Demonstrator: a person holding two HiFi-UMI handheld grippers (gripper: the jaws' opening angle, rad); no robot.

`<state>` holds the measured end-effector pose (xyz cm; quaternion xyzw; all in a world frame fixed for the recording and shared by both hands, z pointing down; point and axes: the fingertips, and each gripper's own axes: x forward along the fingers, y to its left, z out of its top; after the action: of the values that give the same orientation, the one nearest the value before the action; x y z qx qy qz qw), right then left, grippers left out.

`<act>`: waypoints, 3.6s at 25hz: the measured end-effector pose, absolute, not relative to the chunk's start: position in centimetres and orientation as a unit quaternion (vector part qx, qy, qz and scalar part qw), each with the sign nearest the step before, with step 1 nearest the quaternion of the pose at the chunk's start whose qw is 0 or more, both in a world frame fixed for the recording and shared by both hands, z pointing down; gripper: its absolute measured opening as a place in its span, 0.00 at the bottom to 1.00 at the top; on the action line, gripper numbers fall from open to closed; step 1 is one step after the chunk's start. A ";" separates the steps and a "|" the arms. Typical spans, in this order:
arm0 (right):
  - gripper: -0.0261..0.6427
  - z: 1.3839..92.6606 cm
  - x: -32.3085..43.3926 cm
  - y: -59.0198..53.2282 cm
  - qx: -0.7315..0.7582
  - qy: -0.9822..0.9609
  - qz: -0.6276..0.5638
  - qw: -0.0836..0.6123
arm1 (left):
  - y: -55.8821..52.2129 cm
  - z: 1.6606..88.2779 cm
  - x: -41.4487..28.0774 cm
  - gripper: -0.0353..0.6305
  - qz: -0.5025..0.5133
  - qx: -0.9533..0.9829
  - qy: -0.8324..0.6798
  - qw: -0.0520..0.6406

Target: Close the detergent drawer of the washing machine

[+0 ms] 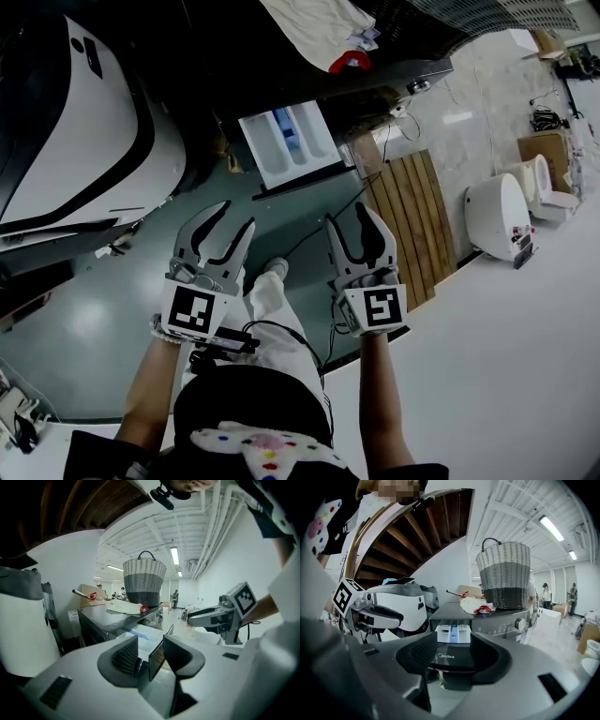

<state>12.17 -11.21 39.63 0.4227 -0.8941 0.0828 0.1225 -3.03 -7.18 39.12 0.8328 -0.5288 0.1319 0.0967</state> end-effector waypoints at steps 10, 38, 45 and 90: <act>0.37 44.3 12.5 -13.1 0.408 -0.895 0.088 0.157 | -7.8 43.3 -2.5 0.31 0.162 0.822 -0.532 0.120; 0.38 50.8 14.2 -17.9 0.400 -0.896 0.090 0.168 | -9.1 48.8 -2.0 0.29 0.142 0.768 -0.605 0.154; 0.38 50.7 14.2 -18.5 0.396 -0.900 0.087 0.161 | -9.0 49.2 -1.7 0.27 0.148 0.763 -0.610 0.155; 0.30 50.2 13.1 -18.5 0.377 -0.909 0.069 0.163 | -9.2 48.9 -2.0 0.18 0.162 0.752 -0.624 0.139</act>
<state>13.09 -18.53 50.21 0.3773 -0.9091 0.0692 0.1626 -1.97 -9.19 48.89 0.7521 -0.6236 0.1621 0.1385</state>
